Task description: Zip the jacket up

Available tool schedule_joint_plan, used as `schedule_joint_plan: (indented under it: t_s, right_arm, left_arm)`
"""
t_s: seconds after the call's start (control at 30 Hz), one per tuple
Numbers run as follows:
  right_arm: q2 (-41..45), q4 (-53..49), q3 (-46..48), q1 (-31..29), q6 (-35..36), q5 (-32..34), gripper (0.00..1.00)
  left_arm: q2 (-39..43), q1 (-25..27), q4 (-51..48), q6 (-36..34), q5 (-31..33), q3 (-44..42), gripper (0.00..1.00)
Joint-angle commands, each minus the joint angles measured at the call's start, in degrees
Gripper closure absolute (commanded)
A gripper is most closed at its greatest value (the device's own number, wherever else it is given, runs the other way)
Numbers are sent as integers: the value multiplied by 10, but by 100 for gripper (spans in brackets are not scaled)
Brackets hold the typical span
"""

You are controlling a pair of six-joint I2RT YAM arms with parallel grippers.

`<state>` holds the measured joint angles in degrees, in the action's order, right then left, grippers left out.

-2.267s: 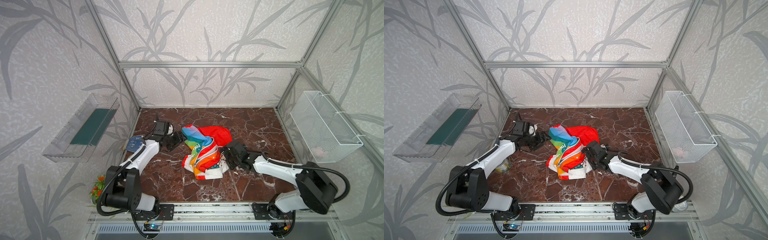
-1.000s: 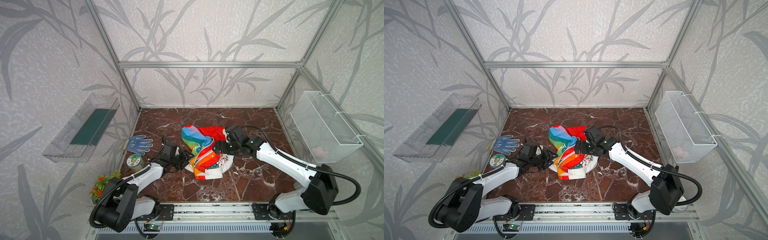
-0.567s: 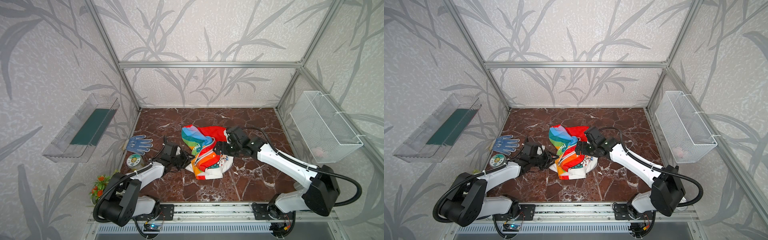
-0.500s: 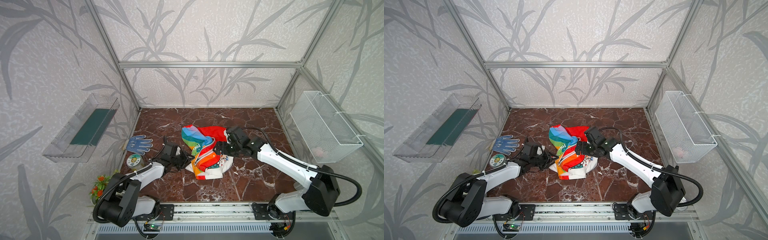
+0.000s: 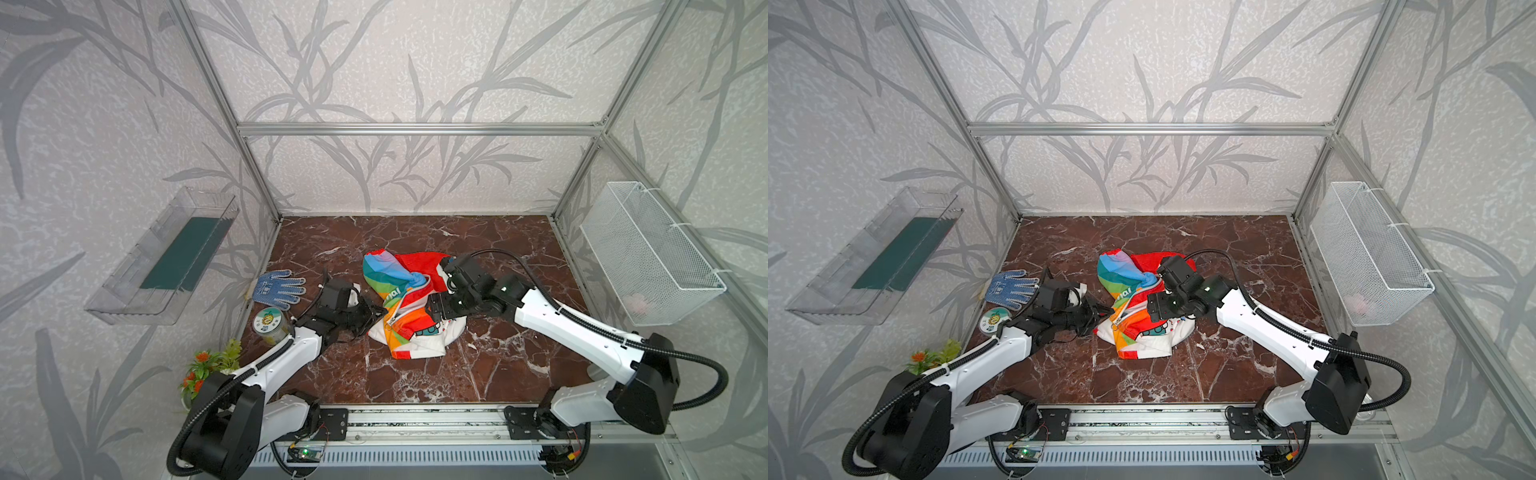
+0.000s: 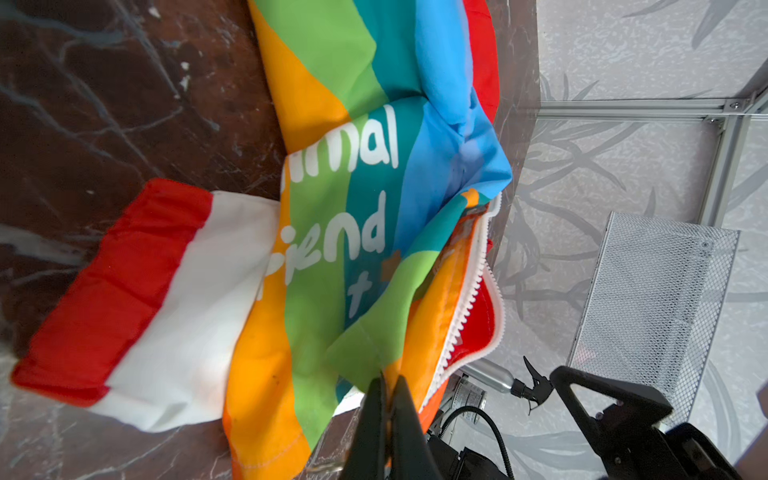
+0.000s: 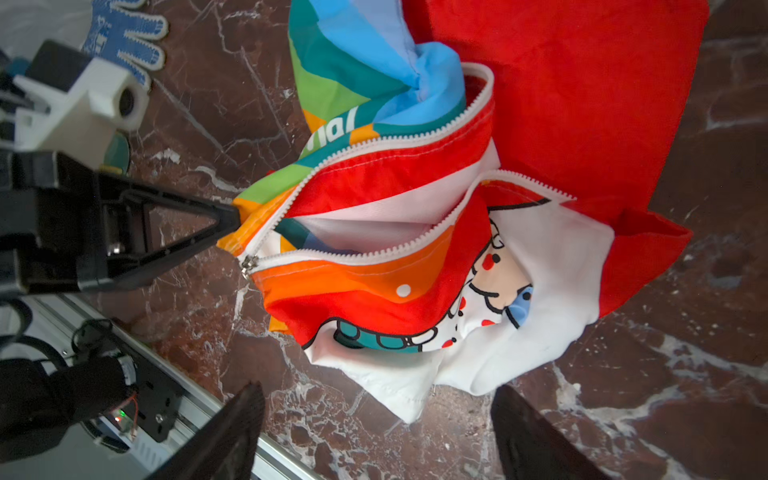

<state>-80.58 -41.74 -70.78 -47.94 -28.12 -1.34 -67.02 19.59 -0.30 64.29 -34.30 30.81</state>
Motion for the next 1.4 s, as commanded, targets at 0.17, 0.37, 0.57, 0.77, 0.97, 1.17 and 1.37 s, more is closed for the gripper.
schedule_joint_plan:
  t_s: [0.17,0.37,0.57,0.77,0.97,1.17,1.37]
  right_arm:
    - [18,-96,-81,-97,160,74,31]
    - [-28,-155,-162,-210,157,259,46]
    - [-26,-25,-108,-300,219,372,51]
    - [62,364,113,-329,382,326,51]
    - [87,579,238,-330,481,293,52]
    - [21,630,215,-316,513,378,57]
    - [-52,672,181,-314,540,486,59]
  left_arm:
    - [16,0,-55,-2,-35,101,100]
    - [8,3,-67,9,-63,140,100]
    - [34,4,-85,8,-71,151,100]
    - [38,8,-82,11,-78,162,100]
    - [50,10,-66,26,-77,153,100]
    - [55,10,-50,38,-87,145,100]
    - [65,12,-36,51,-83,140,100]
